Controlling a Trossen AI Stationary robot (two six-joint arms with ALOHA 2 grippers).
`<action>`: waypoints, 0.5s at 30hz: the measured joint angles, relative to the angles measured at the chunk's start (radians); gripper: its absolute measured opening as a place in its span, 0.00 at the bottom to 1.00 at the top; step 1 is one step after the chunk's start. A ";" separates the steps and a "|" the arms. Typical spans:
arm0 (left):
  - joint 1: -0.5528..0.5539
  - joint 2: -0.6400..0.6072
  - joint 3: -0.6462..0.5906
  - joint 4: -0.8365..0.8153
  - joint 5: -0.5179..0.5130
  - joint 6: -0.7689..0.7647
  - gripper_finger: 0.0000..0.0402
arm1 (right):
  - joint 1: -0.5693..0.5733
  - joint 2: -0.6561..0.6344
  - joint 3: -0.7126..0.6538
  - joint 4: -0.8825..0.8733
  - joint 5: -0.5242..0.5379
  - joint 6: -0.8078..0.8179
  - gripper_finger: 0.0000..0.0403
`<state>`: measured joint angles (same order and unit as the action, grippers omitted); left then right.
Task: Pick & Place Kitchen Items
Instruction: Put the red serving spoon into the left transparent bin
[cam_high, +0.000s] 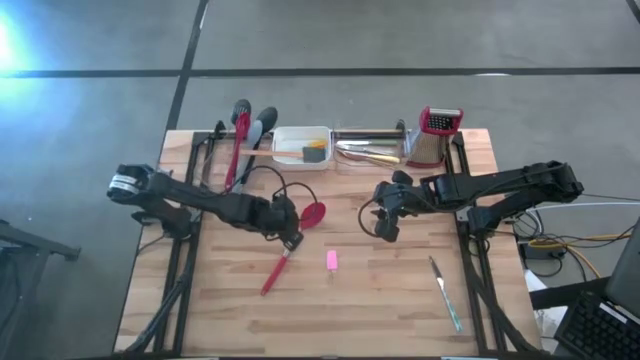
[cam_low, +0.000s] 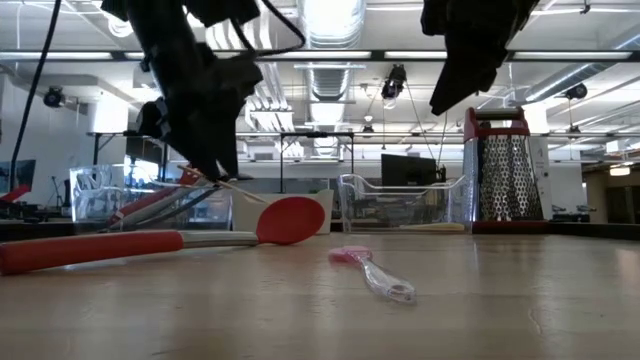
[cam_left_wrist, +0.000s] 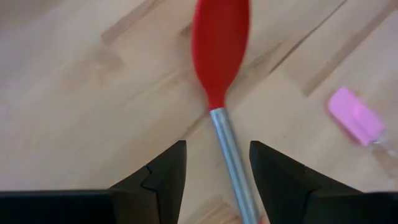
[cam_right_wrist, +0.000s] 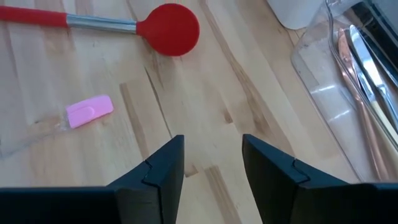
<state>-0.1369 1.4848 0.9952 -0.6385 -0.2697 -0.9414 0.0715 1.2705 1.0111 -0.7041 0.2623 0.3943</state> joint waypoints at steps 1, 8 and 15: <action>0.000 0.006 -0.005 0.001 0.003 -0.004 0.45 | 0.000 0.000 0.000 0.003 0.000 0.000 0.39; -0.008 0.041 -0.060 0.096 0.087 -0.064 0.45 | 0.000 0.000 0.000 0.007 0.000 0.000 0.37; -0.045 0.099 -0.076 0.128 0.151 -0.115 0.45 | 0.000 0.000 0.000 0.008 0.000 0.000 0.36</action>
<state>-0.1823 1.5839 0.9195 -0.5105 -0.1187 -1.0563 0.0715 1.2705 1.0111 -0.6964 0.2624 0.3939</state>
